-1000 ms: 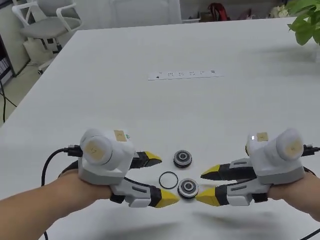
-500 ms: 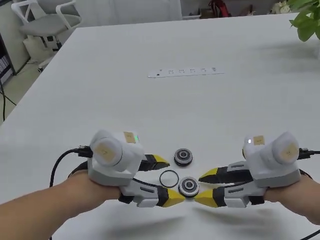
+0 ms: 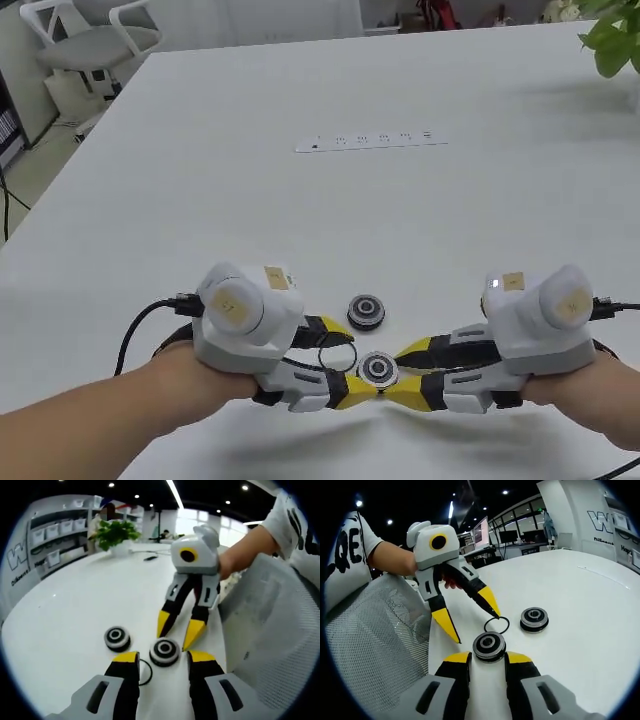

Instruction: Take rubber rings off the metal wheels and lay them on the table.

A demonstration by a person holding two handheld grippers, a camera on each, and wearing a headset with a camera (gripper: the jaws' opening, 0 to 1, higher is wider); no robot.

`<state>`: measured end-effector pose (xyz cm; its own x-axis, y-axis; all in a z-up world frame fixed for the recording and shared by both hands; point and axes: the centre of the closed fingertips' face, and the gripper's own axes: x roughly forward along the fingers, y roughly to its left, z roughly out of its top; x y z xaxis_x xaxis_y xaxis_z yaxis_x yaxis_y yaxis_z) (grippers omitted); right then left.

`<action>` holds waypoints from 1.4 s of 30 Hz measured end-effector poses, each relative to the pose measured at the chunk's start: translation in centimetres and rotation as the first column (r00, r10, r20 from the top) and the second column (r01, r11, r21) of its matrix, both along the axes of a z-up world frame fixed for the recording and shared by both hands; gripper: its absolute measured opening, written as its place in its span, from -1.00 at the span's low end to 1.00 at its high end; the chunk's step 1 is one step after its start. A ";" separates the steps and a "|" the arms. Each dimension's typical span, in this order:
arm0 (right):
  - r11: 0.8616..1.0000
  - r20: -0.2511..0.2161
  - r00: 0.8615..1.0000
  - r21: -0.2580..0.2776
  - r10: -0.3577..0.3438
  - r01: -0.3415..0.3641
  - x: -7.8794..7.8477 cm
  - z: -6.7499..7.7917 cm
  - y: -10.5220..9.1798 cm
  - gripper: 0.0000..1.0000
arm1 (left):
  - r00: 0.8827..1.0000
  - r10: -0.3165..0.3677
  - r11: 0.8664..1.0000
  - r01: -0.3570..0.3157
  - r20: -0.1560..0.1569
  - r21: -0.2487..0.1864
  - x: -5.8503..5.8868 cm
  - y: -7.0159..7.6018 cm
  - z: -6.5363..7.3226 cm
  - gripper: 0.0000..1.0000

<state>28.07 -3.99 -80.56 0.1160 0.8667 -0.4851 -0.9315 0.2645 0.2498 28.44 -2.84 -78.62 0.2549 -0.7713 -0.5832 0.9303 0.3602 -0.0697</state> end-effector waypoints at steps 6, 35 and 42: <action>1.000 -0.002 1.000 0.001 -0.002 0.002 0.0 0.0 0.0 -0.55 | 1.000 0.003 1.000 -0.003 -0.004 -0.005 0.1 -0.4 -0.1 -0.35; 1.000 -0.004 1.000 0.004 -0.010 0.010 -0.1 0.0 0.0 -0.55 | 0.999 -0.010 0.999 0.008 0.050 0.031 0.0 -1.2 -0.8 -0.72; 1.000 0.036 0.999 -0.019 -0.003 0.004 0.0 -0.3 0.3 -0.49 | 0.999 0.005 1.000 -0.007 0.053 0.024 0.0 -1.2 -0.8 -0.72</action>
